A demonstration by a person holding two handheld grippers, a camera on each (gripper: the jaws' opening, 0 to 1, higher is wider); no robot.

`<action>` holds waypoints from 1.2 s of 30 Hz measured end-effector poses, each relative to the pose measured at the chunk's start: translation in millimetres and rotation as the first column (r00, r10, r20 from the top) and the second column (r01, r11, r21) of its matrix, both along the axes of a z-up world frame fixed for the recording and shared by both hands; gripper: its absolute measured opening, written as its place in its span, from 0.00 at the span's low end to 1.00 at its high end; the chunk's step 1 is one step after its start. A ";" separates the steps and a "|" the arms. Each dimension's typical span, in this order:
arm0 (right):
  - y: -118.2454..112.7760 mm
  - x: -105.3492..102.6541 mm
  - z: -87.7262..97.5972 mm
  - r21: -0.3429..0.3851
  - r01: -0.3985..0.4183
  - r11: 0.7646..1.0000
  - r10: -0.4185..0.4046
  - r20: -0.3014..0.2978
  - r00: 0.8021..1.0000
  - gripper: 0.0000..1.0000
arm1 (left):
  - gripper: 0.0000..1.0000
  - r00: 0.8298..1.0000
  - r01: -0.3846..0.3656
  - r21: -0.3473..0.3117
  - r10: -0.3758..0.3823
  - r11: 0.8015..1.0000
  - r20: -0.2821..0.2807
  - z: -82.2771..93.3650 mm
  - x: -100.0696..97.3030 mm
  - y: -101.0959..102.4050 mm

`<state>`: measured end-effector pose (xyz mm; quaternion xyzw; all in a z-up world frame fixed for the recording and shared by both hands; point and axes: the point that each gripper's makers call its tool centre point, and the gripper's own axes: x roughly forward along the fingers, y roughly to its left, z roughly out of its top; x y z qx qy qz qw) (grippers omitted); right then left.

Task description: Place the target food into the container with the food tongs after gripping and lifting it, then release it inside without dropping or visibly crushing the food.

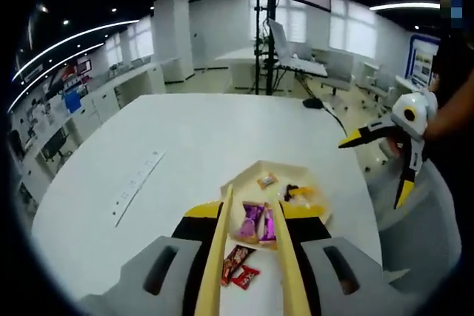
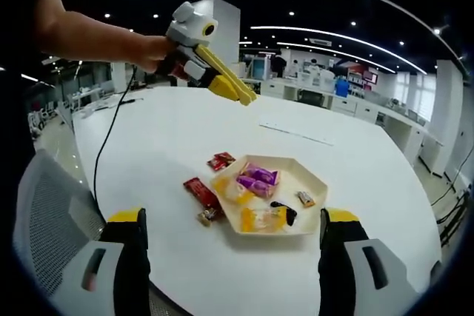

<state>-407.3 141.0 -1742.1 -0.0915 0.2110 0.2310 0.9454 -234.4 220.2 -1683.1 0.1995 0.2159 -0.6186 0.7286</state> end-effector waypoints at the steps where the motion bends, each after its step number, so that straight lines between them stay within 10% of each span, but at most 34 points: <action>1: -0.1 0.0 -0.1 0.000 0.001 1.000 -0.001 -0.001 1.000 0.95 | 0.24 1.000 -0.003 -0.002 0.003 1.000 -0.003 -0.4 0.4 3.4; 22: 0.4 -0.7 -2.9 -0.006 -0.003 1.000 0.003 -0.015 1.000 0.95 | 0.24 0.997 -0.056 -0.001 0.056 0.998 0.054 -9.0 17.2 51.4; 36: -1.6 0.0 -4.1 -0.006 0.005 1.000 -0.005 -0.019 1.000 0.95 | 0.24 0.997 -0.030 0.059 0.026 0.998 0.067 -44.4 11.1 59.8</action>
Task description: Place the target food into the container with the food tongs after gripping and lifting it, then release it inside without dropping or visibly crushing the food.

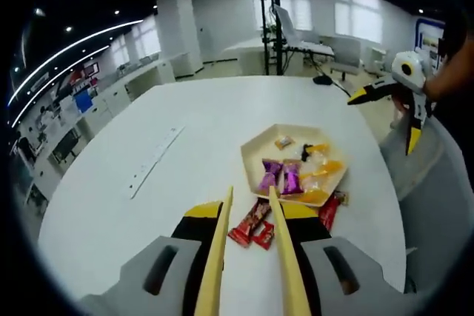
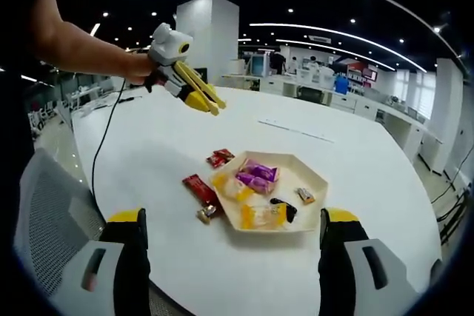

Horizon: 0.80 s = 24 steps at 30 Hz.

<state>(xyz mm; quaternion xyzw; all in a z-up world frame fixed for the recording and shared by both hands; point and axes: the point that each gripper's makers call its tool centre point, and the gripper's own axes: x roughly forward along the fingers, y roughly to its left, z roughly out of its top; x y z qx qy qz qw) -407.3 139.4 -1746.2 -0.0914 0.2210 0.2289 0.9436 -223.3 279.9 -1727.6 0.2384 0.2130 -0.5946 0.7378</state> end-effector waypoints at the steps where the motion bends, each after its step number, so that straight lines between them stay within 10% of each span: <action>1: 0.0 0.1 0.0 0.001 0.000 1.000 0.000 0.000 1.000 0.95 | 0.24 1.000 0.002 0.009 -0.002 1.000 -0.004 -3.5 0.1 1.1; 24: -0.1 -0.5 -4.9 -0.005 -0.002 1.000 0.001 -0.025 1.000 0.95 | 0.24 0.996 0.053 0.121 -0.044 0.991 -0.079 -65.0 -10.6 13.4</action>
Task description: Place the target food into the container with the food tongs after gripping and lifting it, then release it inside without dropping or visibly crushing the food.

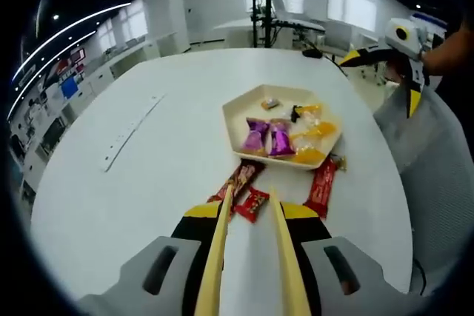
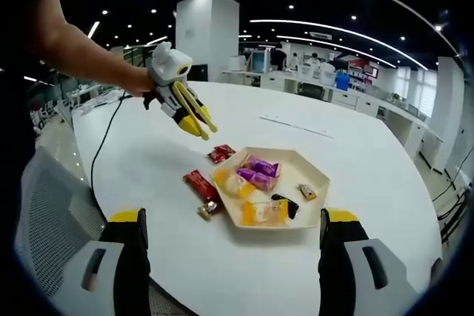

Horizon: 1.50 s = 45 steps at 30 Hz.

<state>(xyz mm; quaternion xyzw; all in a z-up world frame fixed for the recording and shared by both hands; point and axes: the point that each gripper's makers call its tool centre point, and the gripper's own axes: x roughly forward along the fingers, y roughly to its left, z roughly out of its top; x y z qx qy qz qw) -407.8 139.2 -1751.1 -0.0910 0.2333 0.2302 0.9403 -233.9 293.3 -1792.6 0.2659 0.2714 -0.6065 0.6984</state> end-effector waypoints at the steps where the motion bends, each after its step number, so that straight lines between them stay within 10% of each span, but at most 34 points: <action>1: 0.0 0.0 -0.1 0.001 0.001 1.000 -0.001 0.000 1.000 0.95 | 0.24 1.000 0.001 0.008 -0.001 1.000 -0.005 -4.1 1.0 0.3; 26: -3.1 0.8 -0.5 0.005 0.016 1.000 -0.016 -0.007 1.000 0.94 | 0.24 0.990 0.130 0.151 -0.136 0.980 0.028 -36.7 -3.8 -9.2; 45: -2.2 0.1 -0.6 0.004 0.014 1.000 -0.014 -0.012 1.000 0.94 | 0.18 0.998 0.069 0.172 -0.069 0.983 -0.005 -49.2 -7.5 -1.2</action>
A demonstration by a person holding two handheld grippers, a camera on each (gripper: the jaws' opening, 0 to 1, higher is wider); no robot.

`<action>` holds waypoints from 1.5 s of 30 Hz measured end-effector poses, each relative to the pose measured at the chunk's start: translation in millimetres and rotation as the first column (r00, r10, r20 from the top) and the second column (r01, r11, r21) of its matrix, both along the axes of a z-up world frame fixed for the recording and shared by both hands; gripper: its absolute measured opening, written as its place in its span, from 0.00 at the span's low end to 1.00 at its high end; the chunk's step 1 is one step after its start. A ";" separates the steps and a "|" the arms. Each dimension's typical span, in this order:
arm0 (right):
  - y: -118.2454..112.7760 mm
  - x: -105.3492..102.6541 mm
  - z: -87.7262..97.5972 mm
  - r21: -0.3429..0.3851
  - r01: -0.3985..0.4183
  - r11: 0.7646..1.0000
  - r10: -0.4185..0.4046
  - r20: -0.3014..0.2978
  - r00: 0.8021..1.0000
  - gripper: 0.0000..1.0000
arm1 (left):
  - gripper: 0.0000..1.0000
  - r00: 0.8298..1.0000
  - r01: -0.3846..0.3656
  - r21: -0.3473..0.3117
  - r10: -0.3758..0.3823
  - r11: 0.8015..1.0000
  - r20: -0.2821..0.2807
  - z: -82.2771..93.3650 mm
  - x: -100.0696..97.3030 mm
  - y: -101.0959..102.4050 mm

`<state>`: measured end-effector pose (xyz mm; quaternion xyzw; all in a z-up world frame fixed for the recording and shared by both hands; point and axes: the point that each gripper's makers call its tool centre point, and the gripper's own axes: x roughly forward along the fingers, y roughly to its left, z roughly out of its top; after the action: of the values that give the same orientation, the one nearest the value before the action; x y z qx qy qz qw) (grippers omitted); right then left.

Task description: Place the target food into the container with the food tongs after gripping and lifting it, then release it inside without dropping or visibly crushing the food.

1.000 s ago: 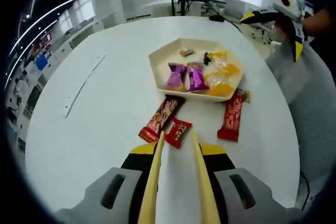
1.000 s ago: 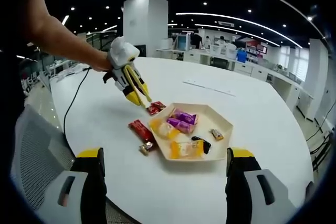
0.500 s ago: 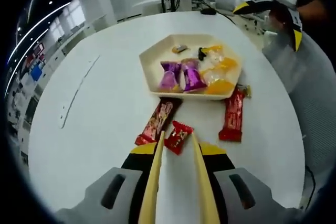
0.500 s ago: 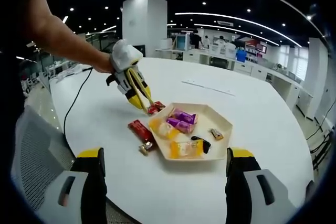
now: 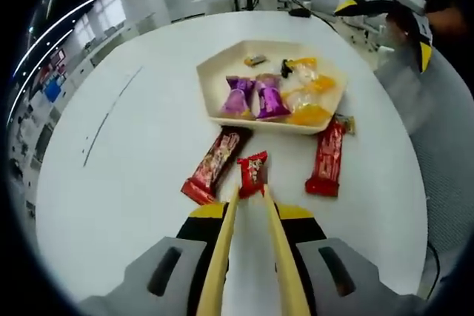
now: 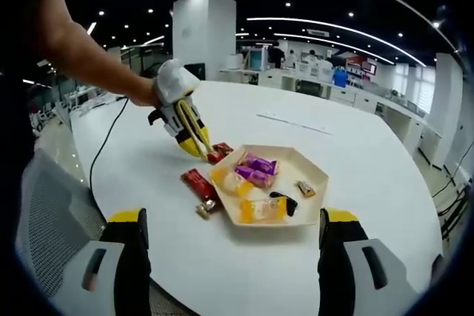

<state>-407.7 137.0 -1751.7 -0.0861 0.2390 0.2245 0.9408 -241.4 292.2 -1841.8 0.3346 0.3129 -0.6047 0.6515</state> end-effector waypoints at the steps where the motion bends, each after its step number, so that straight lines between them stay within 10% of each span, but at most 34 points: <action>1: -0.4 0.3 -0.2 -0.001 0.000 1.000 0.000 0.002 1.000 0.94 | 0.18 1.000 -0.010 -0.003 0.010 1.000 -0.003 0.1 0.8 0.9; 45: 1.9 0.0 1.1 -0.008 -0.012 1.000 0.012 0.016 1.000 0.94 | 0.18 0.998 -0.061 -0.090 0.063 0.994 0.017 56.6 5.8 -4.3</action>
<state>-407.6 138.9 -1750.6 -0.0930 0.2319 0.2286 0.9409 -235.6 287.8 -1785.2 0.3012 0.2892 -0.5941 0.6875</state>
